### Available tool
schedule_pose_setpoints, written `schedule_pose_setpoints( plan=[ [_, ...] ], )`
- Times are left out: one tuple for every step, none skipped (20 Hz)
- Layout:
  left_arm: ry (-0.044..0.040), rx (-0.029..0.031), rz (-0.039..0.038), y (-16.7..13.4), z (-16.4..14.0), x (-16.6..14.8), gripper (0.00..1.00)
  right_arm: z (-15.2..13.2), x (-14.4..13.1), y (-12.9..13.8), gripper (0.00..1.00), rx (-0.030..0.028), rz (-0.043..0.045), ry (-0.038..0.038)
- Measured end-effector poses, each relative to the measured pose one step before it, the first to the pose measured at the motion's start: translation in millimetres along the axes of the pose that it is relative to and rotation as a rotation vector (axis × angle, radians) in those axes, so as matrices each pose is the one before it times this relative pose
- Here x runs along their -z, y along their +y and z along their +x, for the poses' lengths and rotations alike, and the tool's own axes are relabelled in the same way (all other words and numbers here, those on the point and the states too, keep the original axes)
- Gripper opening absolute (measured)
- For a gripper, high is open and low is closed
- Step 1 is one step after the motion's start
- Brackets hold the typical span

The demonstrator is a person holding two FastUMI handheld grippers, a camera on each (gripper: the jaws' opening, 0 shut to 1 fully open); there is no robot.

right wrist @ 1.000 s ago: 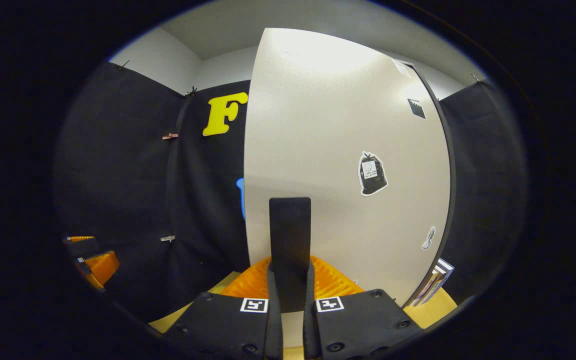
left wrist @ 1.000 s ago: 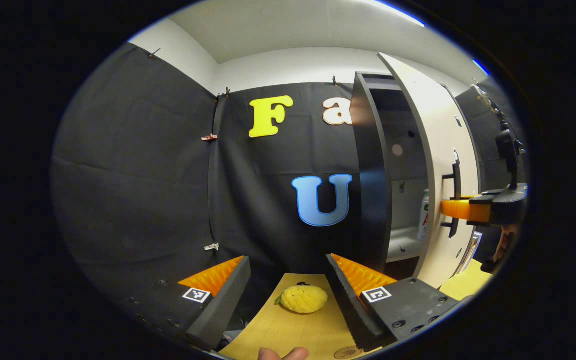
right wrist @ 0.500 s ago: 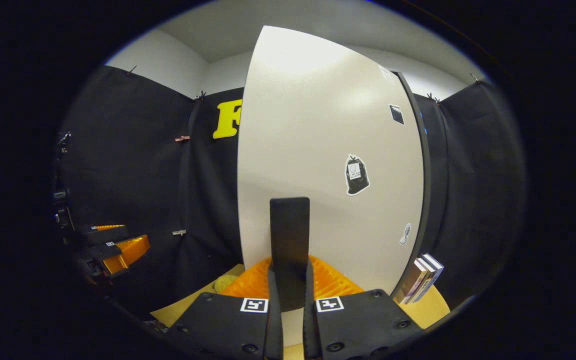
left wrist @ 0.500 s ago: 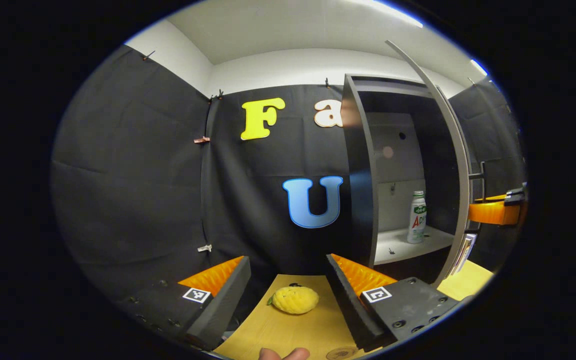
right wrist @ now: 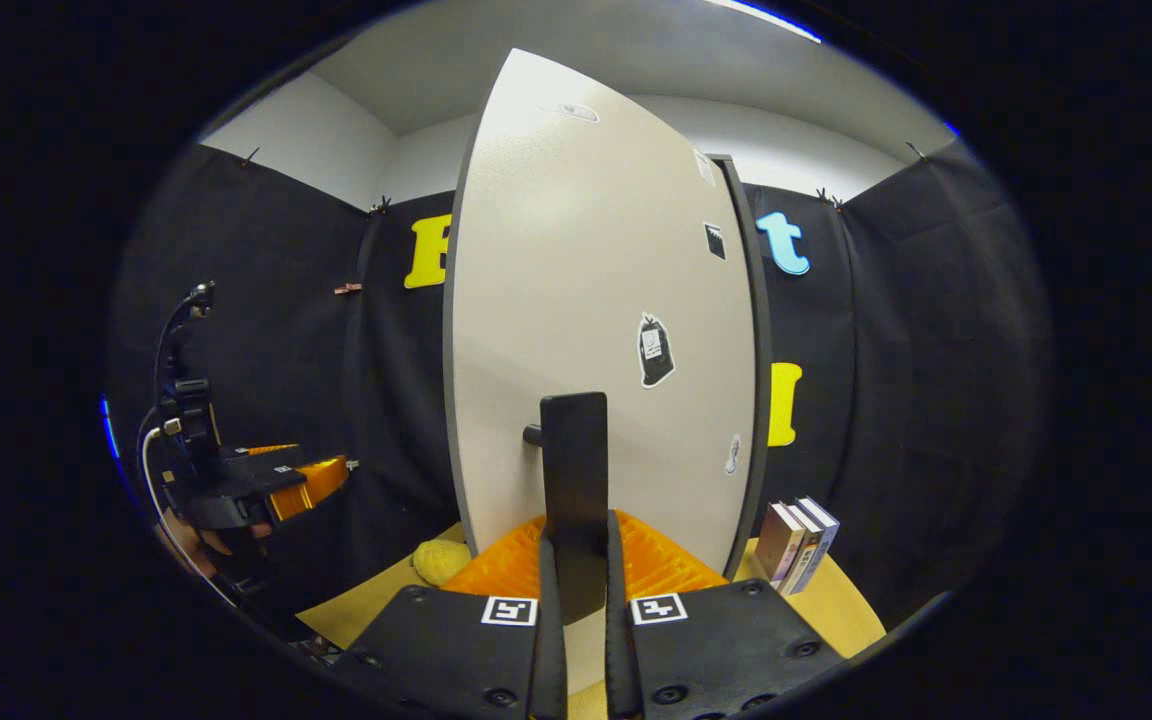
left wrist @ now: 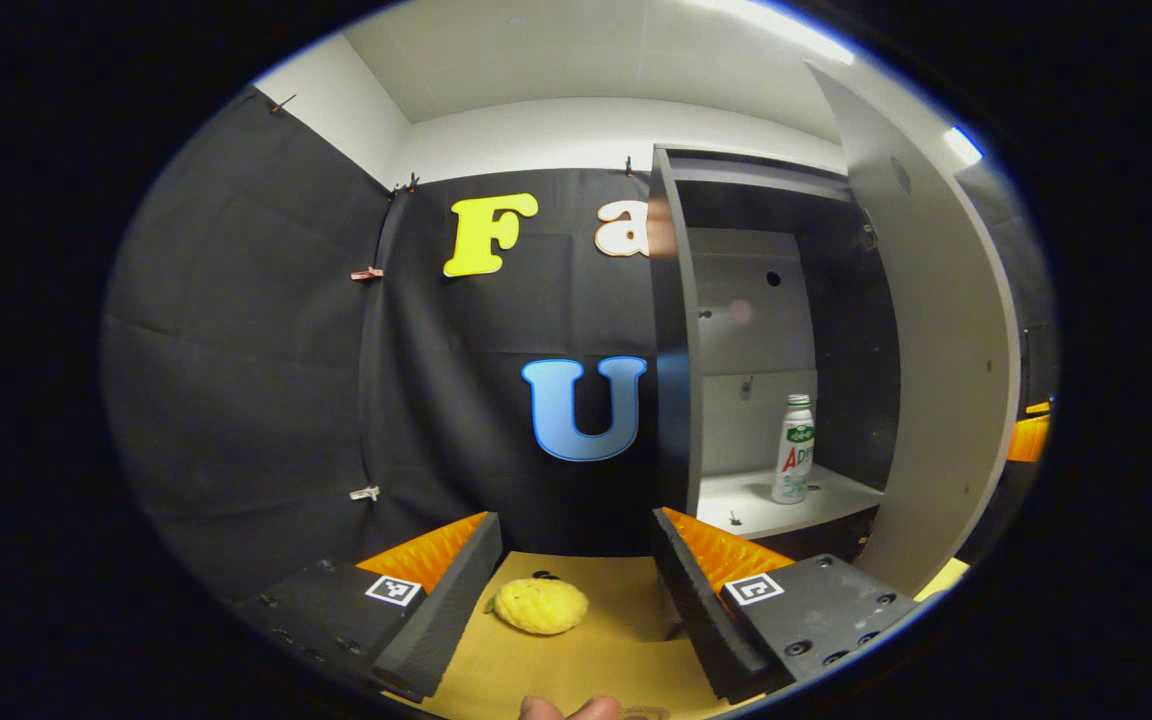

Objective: Open the cabinet door with the right hand, grasp the bottle in the cabinet with the left hand and place it on the coaster, then close the cabinet door with the right hand.

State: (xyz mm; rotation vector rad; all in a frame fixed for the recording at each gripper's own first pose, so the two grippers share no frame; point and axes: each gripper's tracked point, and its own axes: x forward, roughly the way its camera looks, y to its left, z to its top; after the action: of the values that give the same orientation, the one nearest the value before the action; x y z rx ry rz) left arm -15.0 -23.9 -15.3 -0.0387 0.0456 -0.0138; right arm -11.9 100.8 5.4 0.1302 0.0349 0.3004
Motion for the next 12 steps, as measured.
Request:
schedule_pose_setpoints(
  plan=[
    [0.0024, 0.01066, -0.00358, -6.55, 2.57, 0.97, 0.94, -4.64, 0.1, -6.15, 0.19, 0.01235, 0.00938, 0.00405],
    [0.00199, 0.01124, -0.0034, -7.41, 2.67, -0.8, 0.94, -3.89, 0.18, -5.02, 0.19, 0.01286, 0.00889, 0.00622],
    [0.00077, 0.01163, -0.00436, -8.06, 2.44, 0.91, 0.94, -2.21, -1.87, -6.93, 0.19, 0.01399, 0.00634, 0.00206],
    [0.00194, 0.01321, -0.00411, -8.12, 2.14, -0.31, 0.94, -3.91, -0.52, -5.67, 0.19, 0.0139, 0.00339, 0.00306],
    [0.00348, 0.01114, -0.00303, -7.41, 2.83, 1.22, 0.94, -2.37, -0.85, -5.85, 0.19, 0.01672, 0.00262, 0.00133],
    [0.00285, 0.01111, -0.0013, -6.93, 1.8, -0.17, 0.94, -2.54, -0.94, -6.12, 0.19, 0.01869, 0.00425, -0.00003],
    [0.00098, 0.01107, 0.00025, -7.17, 1.43, -0.18, 0.94, -1.28, 0.18, -5.96, 0.19, 0.01866, 0.00599, 0.00175],
    [0.00045, 0.01037, 0.00195, -6.49, 1.62, -0.54, 0.92, -2.24, -0.22, -5.28, 0.18, 0.01852, 0.00761, 0.00079],
    [-0.00065, 0.00884, 0.00348, -6.51, 1.42, -0.86, 0.92, -1.11, -1.35, -6.53, 0.18, 0.01683, 0.00982, -0.00107],
    [-0.00208, 0.00859, 0.00441, -5.32, 1.13, -1.4, 0.92, -1.7, -1.03, -5.24, 0.18, 0.01657, 0.00694, -0.00176],
    [-0.00192, 0.00728, 0.00514, -5.18, 0.25, -0.74, 0.92, -1.65, -0.39, -5.69, 0.18, 0.01803, 0.00021, -0.00086],
    [-0.00176, 0.00607, 0.00497, -4.29, 1.23, -1.41, 0.92, -1.86, -0.43, -7.68, 0.18, 0.01852, -0.00724, -0.00065]
  ],
)
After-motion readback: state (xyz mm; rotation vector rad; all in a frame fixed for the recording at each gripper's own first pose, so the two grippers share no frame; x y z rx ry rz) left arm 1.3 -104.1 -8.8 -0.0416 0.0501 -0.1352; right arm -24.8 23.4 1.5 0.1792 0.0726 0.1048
